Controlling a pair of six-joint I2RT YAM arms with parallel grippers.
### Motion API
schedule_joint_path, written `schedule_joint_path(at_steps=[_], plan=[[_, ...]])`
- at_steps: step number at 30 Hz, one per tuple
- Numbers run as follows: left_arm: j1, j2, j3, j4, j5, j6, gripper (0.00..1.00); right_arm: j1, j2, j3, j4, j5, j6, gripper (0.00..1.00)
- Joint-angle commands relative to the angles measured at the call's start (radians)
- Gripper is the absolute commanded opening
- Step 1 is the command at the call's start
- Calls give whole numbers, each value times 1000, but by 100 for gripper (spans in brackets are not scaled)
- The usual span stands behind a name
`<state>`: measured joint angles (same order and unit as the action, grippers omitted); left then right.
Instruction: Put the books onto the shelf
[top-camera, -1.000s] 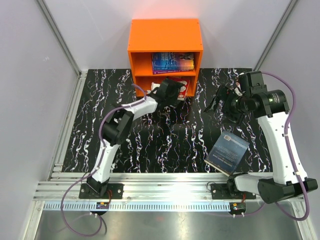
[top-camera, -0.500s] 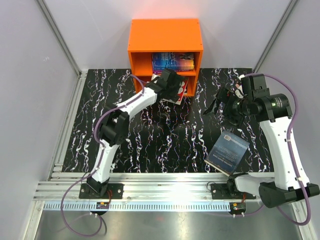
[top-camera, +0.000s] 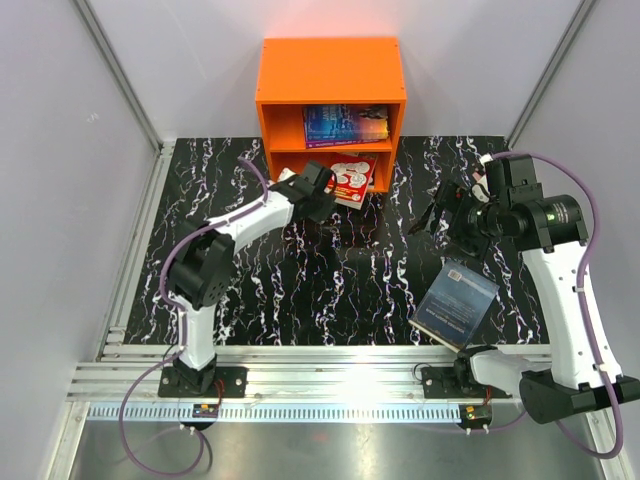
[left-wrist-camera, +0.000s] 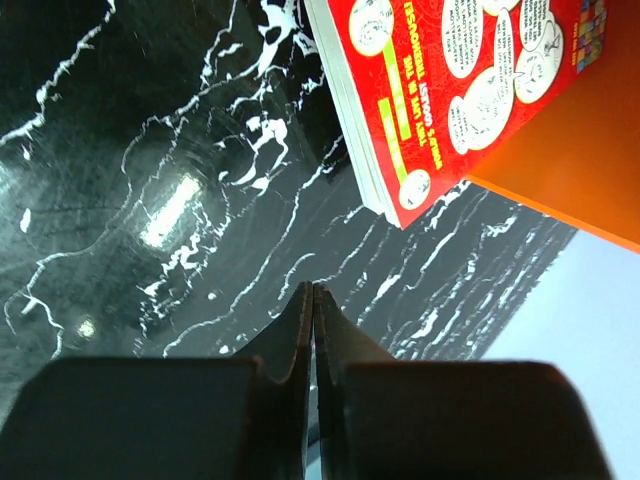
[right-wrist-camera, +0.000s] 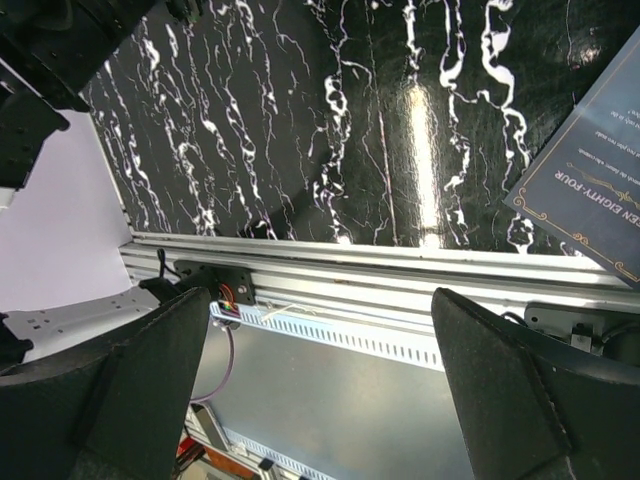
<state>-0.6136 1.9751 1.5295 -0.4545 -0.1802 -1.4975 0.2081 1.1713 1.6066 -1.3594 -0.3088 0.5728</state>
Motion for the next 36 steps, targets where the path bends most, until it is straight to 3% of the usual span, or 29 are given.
schedule_joint_path(at_steps=[1, 18, 24, 30, 36], plan=[[5, 27, 56, 7, -51, 66, 0, -7, -7, -19, -44, -29, -2, 100], [2, 324, 392, -162, -159, 17, 0, -7, 13, -20, -75, 51, -7, 100], [-20, 340, 372, 11, -251, -49, 0, -13, 36, -36, -69, 57, -19, 100], [-21, 508, 607, 17, -229, -84, 0, -18, 60, -39, -69, 62, -40, 100], [-26, 553, 664, 68, -269, -125, 0, -22, 79, -45, -69, 59, -56, 100]])
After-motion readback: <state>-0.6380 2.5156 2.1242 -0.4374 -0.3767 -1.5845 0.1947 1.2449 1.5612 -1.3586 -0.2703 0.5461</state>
